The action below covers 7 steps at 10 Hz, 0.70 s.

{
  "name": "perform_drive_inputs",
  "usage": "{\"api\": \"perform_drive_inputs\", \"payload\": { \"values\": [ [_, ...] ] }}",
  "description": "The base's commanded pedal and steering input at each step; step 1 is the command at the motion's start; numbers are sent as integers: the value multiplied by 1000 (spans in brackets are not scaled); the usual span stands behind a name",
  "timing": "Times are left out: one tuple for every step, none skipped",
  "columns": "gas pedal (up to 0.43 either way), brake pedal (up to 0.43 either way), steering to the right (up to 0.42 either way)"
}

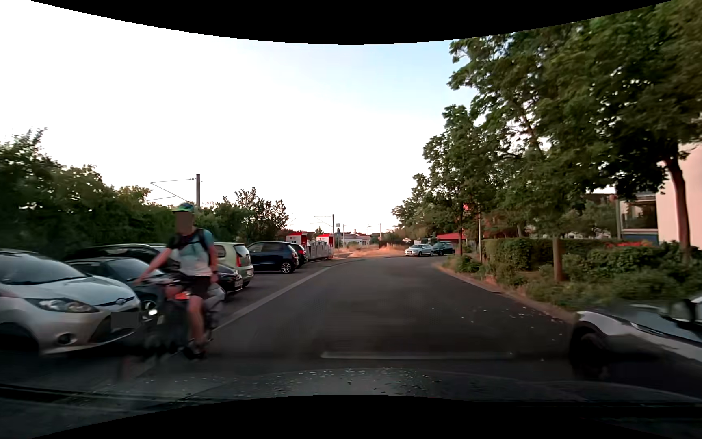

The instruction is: Follow the waypoints while adhering to traffic rules and regulations

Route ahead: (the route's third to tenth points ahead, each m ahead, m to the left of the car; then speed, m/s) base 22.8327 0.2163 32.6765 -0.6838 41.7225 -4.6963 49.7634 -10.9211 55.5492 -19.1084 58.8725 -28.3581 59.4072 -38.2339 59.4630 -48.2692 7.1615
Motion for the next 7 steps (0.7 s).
{"api": "perform_drive_inputs", "payload": {
  "values": [
    [67, 0, 15],
    [79, 0, 16],
    [79, 0, 16],
    [79, 0, 16],
    [79, 0, 16],
    [79, 0, 16],
    [79, 0, 16]
  ]
}}
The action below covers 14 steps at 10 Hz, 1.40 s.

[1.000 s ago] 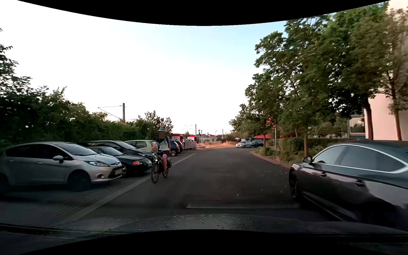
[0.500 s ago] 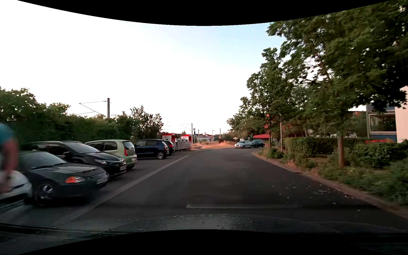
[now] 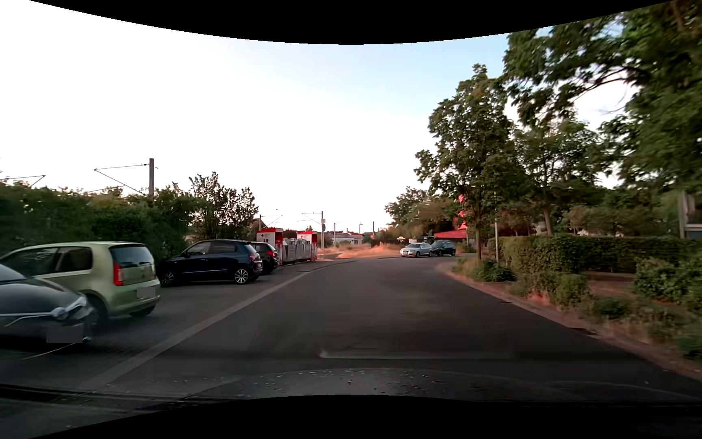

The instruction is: Follow the waypoints while adhering to traffic rules and regulations

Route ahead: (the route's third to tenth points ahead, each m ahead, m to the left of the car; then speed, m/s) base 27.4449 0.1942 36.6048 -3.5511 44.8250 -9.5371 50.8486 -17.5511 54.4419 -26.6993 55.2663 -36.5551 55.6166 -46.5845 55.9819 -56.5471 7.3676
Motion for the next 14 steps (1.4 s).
{"api": "perform_drive_inputs", "payload": {
  "values": [
    [79, 0, 16],
    [79, 0, 17],
    [79, 0, 17],
    [79, 0, 17],
    [79, 0, 17],
    [79, 0, 17],
    [79, 0, 17],
    [79, 0, 19],
    [79, 0, 22],
    [79, 0, 24],
    [79, 0, 25],
    [67, 0, 26],
    [67, 0, 27],
    [59, 0, 29]
  ]
}}
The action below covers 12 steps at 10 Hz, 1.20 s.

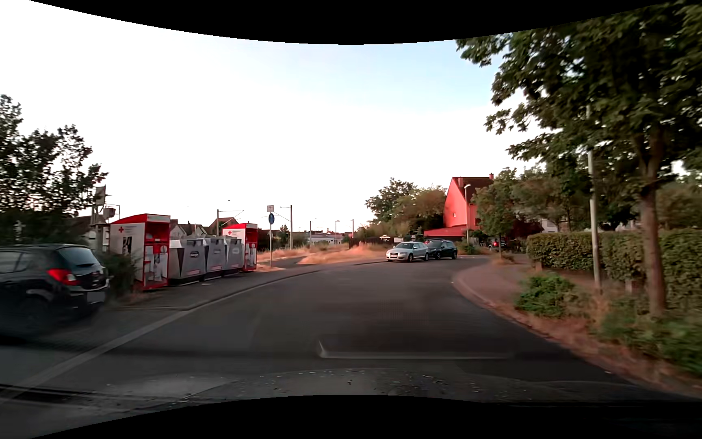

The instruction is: Follow the waypoints while adhering to traffic rules and regulations

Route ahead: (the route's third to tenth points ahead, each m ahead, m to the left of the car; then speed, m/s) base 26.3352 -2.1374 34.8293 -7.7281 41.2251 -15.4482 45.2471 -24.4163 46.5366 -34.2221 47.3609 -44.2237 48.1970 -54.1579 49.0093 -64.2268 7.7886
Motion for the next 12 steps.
{"api": "perform_drive_inputs", "payload": {
  "values": [
    [39, 0, 33],
    [8, 0, 34],
    [0, 0, 36],
    [0, 0, 40],
    [0, 0, 44],
    [0, 0, 49],
    [0, 0, 51],
    [0, 0, 55],
    [0, 0, 59],
    [0, 0, 62],
    [0, 0, 64],
    [0, 0, 64]
  ]
}}
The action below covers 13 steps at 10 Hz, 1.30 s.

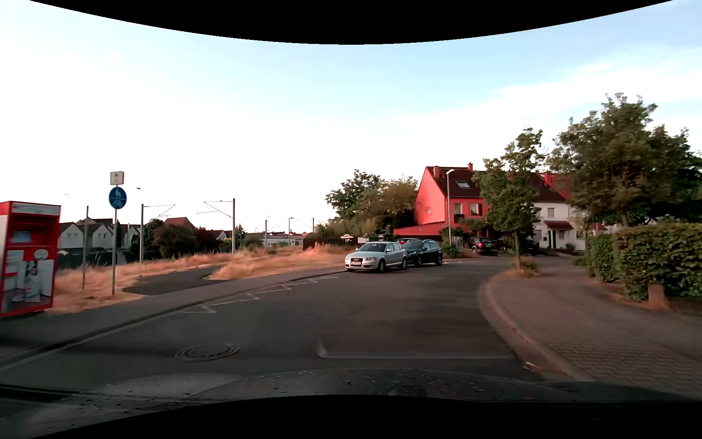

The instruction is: Follow the waypoints while adhering to traffic rules and regulations

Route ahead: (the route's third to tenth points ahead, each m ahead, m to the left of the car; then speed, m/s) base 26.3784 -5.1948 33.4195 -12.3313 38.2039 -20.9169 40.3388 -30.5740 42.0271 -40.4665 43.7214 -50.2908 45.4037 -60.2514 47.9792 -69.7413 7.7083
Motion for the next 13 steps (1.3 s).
{"api": "perform_drive_inputs", "payload": {
  "values": [
    [0, 0, 66],
    [0, 0, 69],
    [0, 0, 71],
    [0, 0, 74],
    [0, 0, 78],
    [0, 0, 81],
    [0, 0, 86],
    [0, 0, 90],
    [0, 0, 94],
    [0, 0, 100],
    [0, 0, 105],
    [0, 0, 108],
    [0, 0, 111]
  ]
}}
